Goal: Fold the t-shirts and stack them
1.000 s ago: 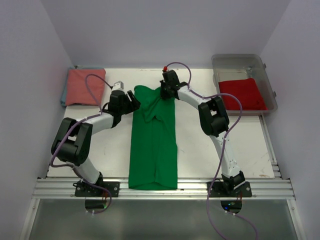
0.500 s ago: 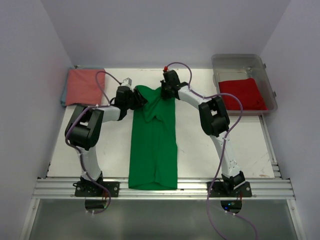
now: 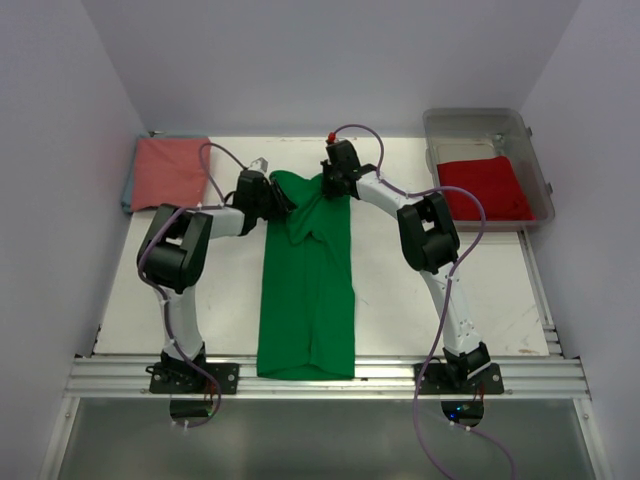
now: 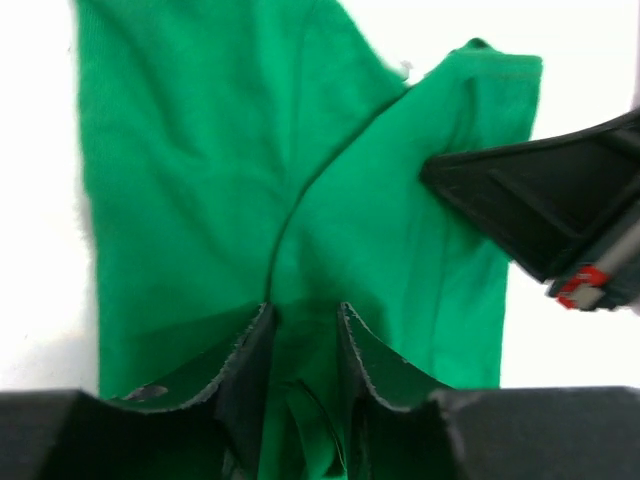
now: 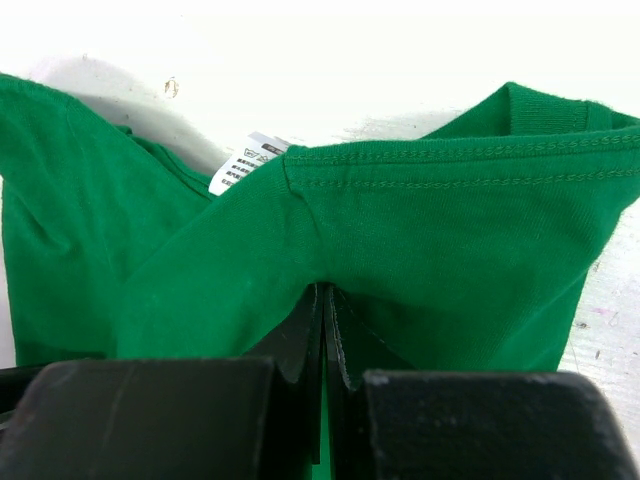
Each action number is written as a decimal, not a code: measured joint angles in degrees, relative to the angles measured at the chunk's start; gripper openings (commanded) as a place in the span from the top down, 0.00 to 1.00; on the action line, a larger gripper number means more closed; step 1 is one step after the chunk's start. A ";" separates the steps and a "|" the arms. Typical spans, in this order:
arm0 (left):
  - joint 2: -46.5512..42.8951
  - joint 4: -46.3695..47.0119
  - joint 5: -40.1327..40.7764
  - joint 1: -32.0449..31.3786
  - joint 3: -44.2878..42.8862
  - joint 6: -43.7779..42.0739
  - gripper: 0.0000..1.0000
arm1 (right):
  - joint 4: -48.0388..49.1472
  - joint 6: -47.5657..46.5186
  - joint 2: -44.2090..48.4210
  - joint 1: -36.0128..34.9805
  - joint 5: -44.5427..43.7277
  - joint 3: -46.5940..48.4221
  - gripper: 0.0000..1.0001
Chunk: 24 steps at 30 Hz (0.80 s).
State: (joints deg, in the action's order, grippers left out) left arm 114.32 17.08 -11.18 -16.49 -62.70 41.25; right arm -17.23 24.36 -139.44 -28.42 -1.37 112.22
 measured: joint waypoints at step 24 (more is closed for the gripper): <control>1.07 -8.02 1.20 0.09 -4.00 -0.42 1.00 | 0.44 -0.02 0.31 0.02 -0.44 -0.61 1.00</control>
State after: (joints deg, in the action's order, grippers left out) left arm 115.39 9.06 -9.98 -16.40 -66.70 40.84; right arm -16.80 24.34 -139.13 -28.40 -1.80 111.61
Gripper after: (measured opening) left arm 0.008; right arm 0.008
